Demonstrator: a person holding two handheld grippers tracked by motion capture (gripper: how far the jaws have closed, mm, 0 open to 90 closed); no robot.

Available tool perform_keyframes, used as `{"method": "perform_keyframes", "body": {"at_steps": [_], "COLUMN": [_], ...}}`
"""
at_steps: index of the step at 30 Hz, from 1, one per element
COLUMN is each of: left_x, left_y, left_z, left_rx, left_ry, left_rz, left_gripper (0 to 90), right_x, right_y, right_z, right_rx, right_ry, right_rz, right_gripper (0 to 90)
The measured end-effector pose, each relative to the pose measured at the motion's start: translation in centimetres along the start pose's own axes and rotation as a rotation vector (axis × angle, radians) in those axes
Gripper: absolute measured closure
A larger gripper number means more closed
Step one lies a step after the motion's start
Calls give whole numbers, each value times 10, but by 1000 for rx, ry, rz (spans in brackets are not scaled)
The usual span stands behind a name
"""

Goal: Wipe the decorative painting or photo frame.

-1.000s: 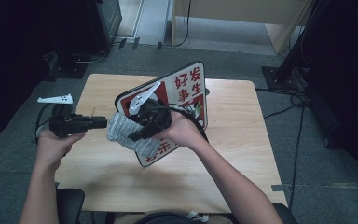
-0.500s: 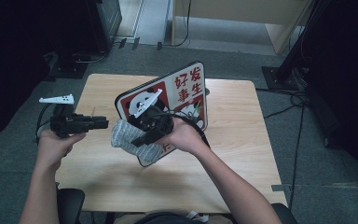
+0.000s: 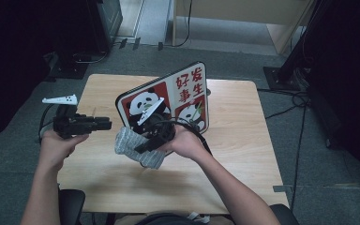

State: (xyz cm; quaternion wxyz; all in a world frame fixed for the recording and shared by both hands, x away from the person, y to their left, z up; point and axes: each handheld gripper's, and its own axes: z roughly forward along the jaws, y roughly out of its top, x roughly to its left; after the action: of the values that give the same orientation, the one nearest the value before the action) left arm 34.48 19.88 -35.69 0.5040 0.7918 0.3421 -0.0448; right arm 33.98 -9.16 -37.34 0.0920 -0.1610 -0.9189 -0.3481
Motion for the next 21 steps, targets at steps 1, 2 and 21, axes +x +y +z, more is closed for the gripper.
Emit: {"method": "perform_keyframes", "body": {"at_steps": [1,2,21], "left_x": [-1,-2,-19], "left_y": [0,1,11], "left_z": [0,1,12], "left_rx": [1,2,14], "left_ry": [-1,-2,-42], "left_rz": [1,4,48], "left_gripper": [645,644,622], "right_x": [-1,-1,-5], "right_y": [-1,-3,-26], "right_z": [1,2,21], "right_rx": [0,0,17], "right_ry": [1,3,10], "right_rz": [-1,-2,0], "right_gripper": [665,665,665]}}
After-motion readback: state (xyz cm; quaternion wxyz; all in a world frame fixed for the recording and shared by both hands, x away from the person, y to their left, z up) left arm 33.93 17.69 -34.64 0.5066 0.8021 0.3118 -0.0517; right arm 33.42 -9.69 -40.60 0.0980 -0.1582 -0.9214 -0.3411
